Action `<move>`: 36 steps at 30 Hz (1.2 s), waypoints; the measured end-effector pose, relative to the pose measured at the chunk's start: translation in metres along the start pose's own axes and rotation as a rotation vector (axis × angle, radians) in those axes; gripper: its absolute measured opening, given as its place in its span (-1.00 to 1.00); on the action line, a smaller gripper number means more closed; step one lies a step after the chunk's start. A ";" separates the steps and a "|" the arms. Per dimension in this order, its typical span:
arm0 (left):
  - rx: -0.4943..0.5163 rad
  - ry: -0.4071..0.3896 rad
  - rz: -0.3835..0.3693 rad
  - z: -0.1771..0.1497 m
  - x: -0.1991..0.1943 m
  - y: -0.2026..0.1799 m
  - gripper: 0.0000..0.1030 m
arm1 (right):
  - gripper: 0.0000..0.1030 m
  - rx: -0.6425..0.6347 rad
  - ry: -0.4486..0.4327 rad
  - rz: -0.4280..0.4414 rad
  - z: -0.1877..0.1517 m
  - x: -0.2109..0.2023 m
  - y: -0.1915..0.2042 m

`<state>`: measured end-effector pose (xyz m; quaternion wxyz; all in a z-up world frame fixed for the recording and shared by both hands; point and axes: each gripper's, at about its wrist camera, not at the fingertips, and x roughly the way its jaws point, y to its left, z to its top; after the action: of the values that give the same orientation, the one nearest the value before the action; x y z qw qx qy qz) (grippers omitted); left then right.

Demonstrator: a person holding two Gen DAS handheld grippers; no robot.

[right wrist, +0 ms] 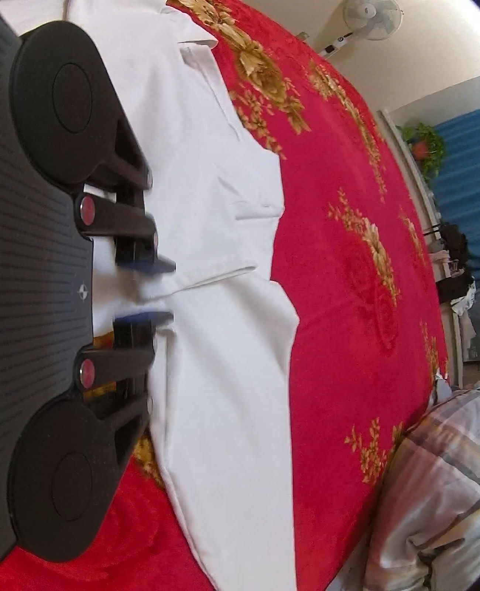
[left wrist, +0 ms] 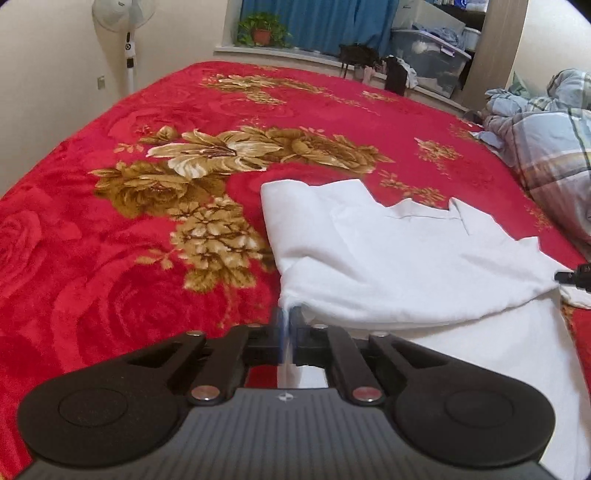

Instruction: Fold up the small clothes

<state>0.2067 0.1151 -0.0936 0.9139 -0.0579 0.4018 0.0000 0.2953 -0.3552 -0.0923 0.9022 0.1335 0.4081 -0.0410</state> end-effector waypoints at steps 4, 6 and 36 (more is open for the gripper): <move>-0.008 0.169 0.036 -0.007 0.016 0.008 -0.97 | -1.00 -0.018 -0.026 -0.068 0.004 -0.003 -0.004; -0.050 0.103 0.018 0.000 0.006 0.013 -0.94 | -0.93 0.022 0.021 -0.137 0.004 0.004 -0.013; 0.036 -0.132 0.043 0.015 -0.051 -0.034 0.16 | -0.13 -0.036 -0.048 0.007 0.009 -0.027 -0.022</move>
<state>0.1843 0.0852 -0.0426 0.9390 -0.0327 0.3419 0.0159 0.2799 -0.3795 -0.0710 0.9142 0.1177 0.3864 -0.0337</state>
